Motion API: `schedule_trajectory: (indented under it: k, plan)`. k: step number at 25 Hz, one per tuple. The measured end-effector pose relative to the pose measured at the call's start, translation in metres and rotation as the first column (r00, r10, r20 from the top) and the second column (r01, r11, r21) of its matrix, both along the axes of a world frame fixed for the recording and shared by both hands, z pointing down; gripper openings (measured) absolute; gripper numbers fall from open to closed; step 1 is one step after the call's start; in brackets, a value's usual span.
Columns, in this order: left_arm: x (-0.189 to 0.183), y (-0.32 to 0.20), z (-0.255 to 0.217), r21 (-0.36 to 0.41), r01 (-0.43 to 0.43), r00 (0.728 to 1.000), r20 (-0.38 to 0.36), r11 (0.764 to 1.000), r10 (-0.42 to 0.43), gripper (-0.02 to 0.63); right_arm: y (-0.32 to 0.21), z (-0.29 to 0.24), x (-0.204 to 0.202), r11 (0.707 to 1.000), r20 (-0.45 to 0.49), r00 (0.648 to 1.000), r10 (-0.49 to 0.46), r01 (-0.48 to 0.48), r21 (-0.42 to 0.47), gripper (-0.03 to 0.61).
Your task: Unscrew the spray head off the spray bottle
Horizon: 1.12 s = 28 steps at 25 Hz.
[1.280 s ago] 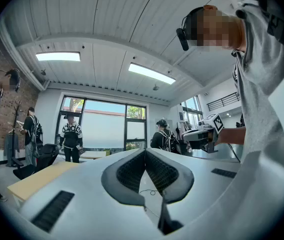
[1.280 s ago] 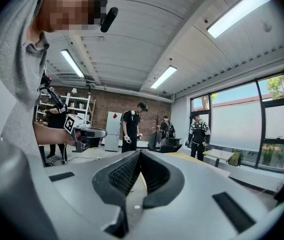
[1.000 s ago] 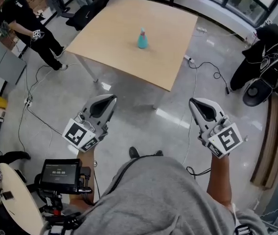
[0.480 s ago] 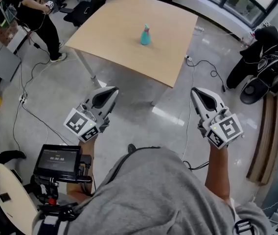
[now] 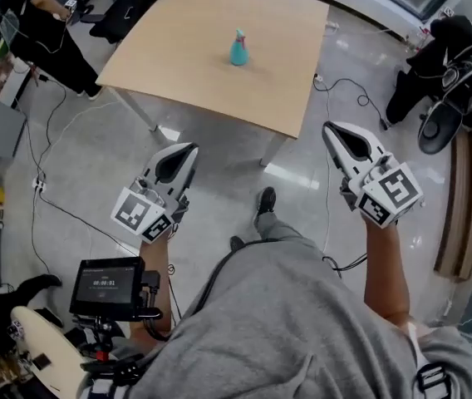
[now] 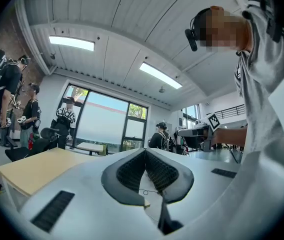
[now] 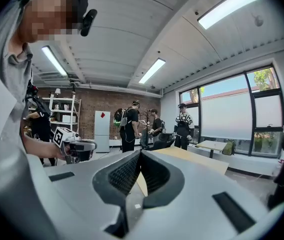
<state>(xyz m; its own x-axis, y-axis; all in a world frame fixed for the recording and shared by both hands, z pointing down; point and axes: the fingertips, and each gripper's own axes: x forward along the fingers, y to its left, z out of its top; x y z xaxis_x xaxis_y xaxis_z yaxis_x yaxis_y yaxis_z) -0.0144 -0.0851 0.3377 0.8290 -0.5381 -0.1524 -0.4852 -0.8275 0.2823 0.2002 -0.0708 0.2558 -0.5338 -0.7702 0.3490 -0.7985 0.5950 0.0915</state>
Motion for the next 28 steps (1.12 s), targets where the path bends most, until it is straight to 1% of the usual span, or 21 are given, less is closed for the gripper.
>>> schedule_trajectory:
  k: [1, 4, 6, 7, 9, 12, 15, 18, 20, 23, 28]
  plan:
    - [0.000, 0.001, -0.001, -0.016, 0.004, 1.000, -0.001, 1.000, -0.004, 0.005, -0.001, 0.000, 0.004, 1.000, -0.004, 1.000, 0.004, -0.004, -0.014, 0.005]
    - [-0.016, 0.020, 0.017, -0.086, -0.007, 0.998, 0.063, 0.996, 0.012, 0.005, 0.010, 0.024, -0.008, 0.996, 0.035, 0.999, 0.021, -0.017, -0.087, 0.005]
    - [-0.013, 0.031, 0.035, -0.106, -0.026, 0.997, 0.070, 0.994, 0.033, 0.005, 0.021, 0.043, -0.011, 0.994, 0.046, 0.999, 0.028, -0.023, -0.104, 0.005]
    - [-0.007, 0.033, 0.039, -0.102, -0.041, 0.997, 0.062, 0.994, 0.047, 0.005, 0.023, 0.046, -0.008, 0.995, 0.043, 0.998, 0.034, -0.030, -0.098, 0.005]
    - [0.005, 0.025, 0.033, -0.074, -0.054, 0.997, 0.046, 0.996, 0.058, 0.005, 0.015, 0.034, -0.004, 0.998, 0.031, 0.999, 0.024, -0.022, -0.066, 0.005]
    - [0.011, 0.009, 0.015, -0.041, -0.034, 0.999, 0.024, 0.999, 0.035, 0.005, -0.005, 0.013, -0.017, 0.999, 0.011, 0.999, -0.035, 0.035, -0.030, 0.005]
    - [0.009, 0.020, 0.020, -0.061, -0.032, 0.999, 0.018, 0.998, 0.034, 0.005, 0.003, 0.020, -0.033, 0.996, 0.017, 0.998, -0.062, 0.062, -0.059, 0.005]
    - [0.006, 0.005, 0.014, -0.032, -0.016, 1.000, 0.020, 0.999, 0.017, 0.005, -0.010, 0.016, -0.042, 0.995, 0.019, 0.995, -0.095, 0.096, -0.041, 0.005]
    - [0.004, -0.001, 0.011, -0.027, -0.006, 1.000, 0.020, 1.000, 0.006, 0.005, -0.016, 0.016, -0.046, 0.993, 0.018, 0.993, -0.114, 0.115, -0.037, 0.005]
    - [0.006, 0.005, 0.019, -0.052, -0.008, 0.999, 0.034, 0.999, 0.010, 0.005, -0.009, 0.024, -0.047, 0.992, 0.033, 0.993, -0.112, 0.114, -0.058, 0.005]
    - [0.011, 0.007, 0.018, -0.043, -0.029, 0.999, 0.038, 0.999, 0.031, 0.005, -0.002, 0.028, -0.044, 0.993, 0.035, 0.995, -0.099, 0.101, -0.057, 0.005]
